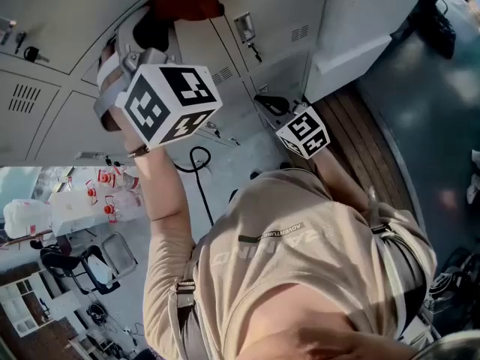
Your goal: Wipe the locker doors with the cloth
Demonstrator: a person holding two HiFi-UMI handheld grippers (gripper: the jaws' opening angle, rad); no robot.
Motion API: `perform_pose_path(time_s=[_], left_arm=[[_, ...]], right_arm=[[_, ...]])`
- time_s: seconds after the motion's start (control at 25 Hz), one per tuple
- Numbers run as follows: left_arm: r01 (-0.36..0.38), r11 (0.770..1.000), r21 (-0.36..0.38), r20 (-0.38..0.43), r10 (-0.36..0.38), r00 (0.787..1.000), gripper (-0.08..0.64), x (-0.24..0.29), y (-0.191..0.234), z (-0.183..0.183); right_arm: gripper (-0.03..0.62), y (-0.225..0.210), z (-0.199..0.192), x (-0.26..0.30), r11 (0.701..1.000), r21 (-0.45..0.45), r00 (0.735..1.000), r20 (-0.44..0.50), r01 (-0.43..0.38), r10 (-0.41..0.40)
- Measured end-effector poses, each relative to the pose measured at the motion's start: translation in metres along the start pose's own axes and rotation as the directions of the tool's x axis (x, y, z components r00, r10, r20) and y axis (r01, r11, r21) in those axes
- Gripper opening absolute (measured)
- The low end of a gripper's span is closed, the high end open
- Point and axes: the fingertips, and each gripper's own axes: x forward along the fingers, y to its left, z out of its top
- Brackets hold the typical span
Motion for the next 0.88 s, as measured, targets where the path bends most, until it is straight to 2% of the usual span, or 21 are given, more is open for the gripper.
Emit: perform_pose_path(time_s=[0.16, 0.4, 0.64, 0.88], left_arm=[[-0.058, 0.997, 0.042, -0.087, 0.062, 0.994, 0.080, 0.024, 0.012, -0.006], [-0.077, 0.996, 0.053, -0.087, 0.082, 0.993, 0.080, 0.043, -0.014, -0.006], [0.043, 0.997, 0.061, -0.097, -0.037, 0.995, 0.080, 0.056, -0.078, -0.016], [0.181, 0.983, 0.014, -0.114, -0.178, 0.977, 0.080, 0.068, -0.148, -0.038]], right_arm=[[0.015, -0.008, -0.007, -0.003, 1.000, 0.009, 1.000, -0.004, -0.008, 0.008], [0.014, -0.021, -0.024, -0.005, 1.000, 0.024, 1.000, -0.014, -0.001, 0.002], [0.015, -0.028, -0.035, -0.005, 0.999, 0.045, 1.000, -0.024, 0.012, -0.011], [0.014, -0.036, -0.045, -0.004, 0.998, 0.060, 0.999, -0.045, 0.019, -0.017]])
